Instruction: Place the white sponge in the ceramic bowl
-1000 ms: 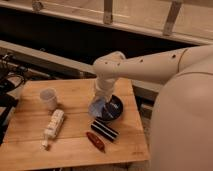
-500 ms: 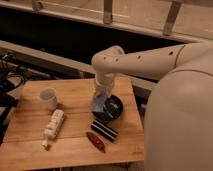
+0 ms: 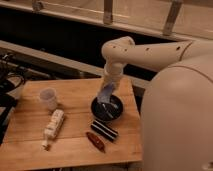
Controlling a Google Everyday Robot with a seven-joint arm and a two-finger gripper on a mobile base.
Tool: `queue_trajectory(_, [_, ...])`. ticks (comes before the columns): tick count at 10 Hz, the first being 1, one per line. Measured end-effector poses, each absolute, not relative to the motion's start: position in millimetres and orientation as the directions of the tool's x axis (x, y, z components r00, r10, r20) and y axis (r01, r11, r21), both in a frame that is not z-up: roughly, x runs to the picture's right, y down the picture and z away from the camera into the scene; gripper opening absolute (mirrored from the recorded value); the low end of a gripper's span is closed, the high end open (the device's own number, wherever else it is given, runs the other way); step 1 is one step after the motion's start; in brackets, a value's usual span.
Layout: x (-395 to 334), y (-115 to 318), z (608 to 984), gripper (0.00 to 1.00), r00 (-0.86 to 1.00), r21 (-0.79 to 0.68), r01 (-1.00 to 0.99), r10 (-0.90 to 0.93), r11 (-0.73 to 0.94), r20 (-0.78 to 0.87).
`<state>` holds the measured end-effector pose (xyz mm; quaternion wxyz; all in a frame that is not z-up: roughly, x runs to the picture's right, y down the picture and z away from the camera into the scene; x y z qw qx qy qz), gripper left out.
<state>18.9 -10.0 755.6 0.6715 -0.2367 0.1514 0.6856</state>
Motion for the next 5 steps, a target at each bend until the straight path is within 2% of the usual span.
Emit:
queue_trajectory(1, [13.3,-5.1,758.3,0.02,0.034,-0.119,-0.992,0.849,-0.034,-0.527])
queue_trajectory(2, [8.4,0.3,761.1,0.05,0.046,-0.128,-0.991,0.848,-0.026,-0.528])
queue_trajectory(3, [11.4,1.0,764.5,0.18,0.05,-0.128,-0.992,0.848,-0.021,-0.528])
queue_trajectory(5, [12.0,2.9,766.3,0.26,0.052,-0.129,-0.991,0.844,-0.02,-0.533])
